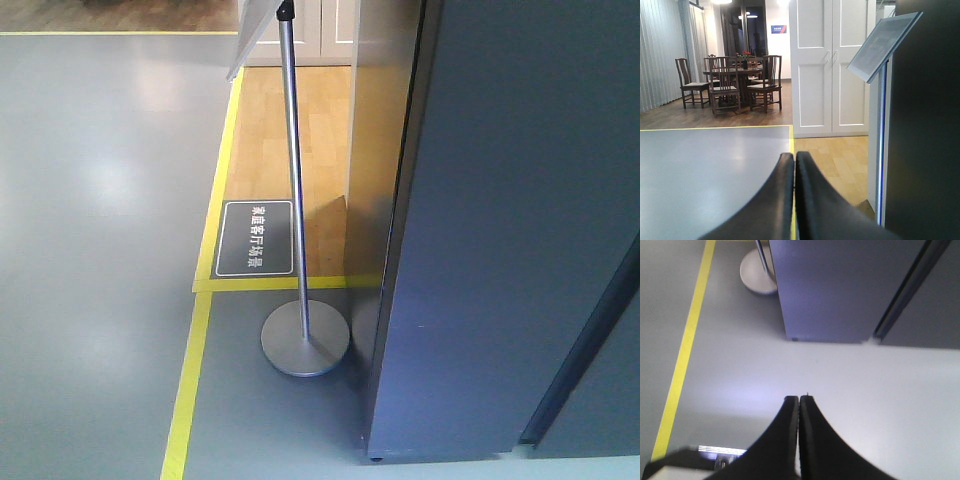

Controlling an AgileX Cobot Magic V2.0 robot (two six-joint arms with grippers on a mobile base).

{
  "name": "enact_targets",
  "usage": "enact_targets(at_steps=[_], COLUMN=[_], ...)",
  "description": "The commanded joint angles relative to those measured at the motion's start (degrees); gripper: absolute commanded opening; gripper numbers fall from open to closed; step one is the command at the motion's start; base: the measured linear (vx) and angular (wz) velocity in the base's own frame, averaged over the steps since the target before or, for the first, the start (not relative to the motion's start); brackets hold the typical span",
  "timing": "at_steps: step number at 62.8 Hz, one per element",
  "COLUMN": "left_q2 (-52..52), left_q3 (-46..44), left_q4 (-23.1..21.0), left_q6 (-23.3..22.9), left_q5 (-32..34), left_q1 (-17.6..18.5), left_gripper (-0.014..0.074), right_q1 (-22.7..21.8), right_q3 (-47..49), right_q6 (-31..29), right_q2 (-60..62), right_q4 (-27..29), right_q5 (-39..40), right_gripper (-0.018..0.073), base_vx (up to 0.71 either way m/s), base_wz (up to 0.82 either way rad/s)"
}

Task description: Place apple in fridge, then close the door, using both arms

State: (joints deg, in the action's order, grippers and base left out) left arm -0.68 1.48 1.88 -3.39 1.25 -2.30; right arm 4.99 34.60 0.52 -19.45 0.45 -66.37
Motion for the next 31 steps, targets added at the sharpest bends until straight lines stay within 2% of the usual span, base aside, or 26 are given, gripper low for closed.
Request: enact_targets(at_steps=[1, 9, 14, 25, 31], left_q2=[-0.82, -0.82, -0.82, -0.82, -0.82], left_q3=[1.59, 1.59, 1.59, 1.59, 1.59], left_q4=[-0.56, -0.56, -0.56, -0.56, -0.56], left_q6=[-0.57, -0.57, -0.57, -0.57, -0.57], left_q5=[4.45, 4.45, 4.45, 4.45, 4.45], left_q1=[0.08, 0.08, 0.08, 0.08, 0.08], left_gripper=[-0.0006, -0.0006, -0.0006, -0.0006, -0.0006], right_q1=[-0.35, -0.35, -0.35, -0.44, -2.03], right_q3=[-0.66, -7.4, -12.79, -23.74, -28.31], right_q6=[-1.08, -3.75, -5.27, -5.3, -4.83], right_q2=[1.29, 5.41, 8.29, 14.62, 16.73], right_q4=[-1.02, -1.95, -1.95, -1.45, -0.94], right_q5=[15.52, 32.27, 40.01, 50.03, 55.05], right_gripper=[-0.0003, -0.0003, -0.0003, -0.0003, -0.0003], base_vx=[0.0, 0.0, 0.0, 0.0, 0.0], base_wz=[0.0, 0.0, 0.0, 0.0, 0.0])
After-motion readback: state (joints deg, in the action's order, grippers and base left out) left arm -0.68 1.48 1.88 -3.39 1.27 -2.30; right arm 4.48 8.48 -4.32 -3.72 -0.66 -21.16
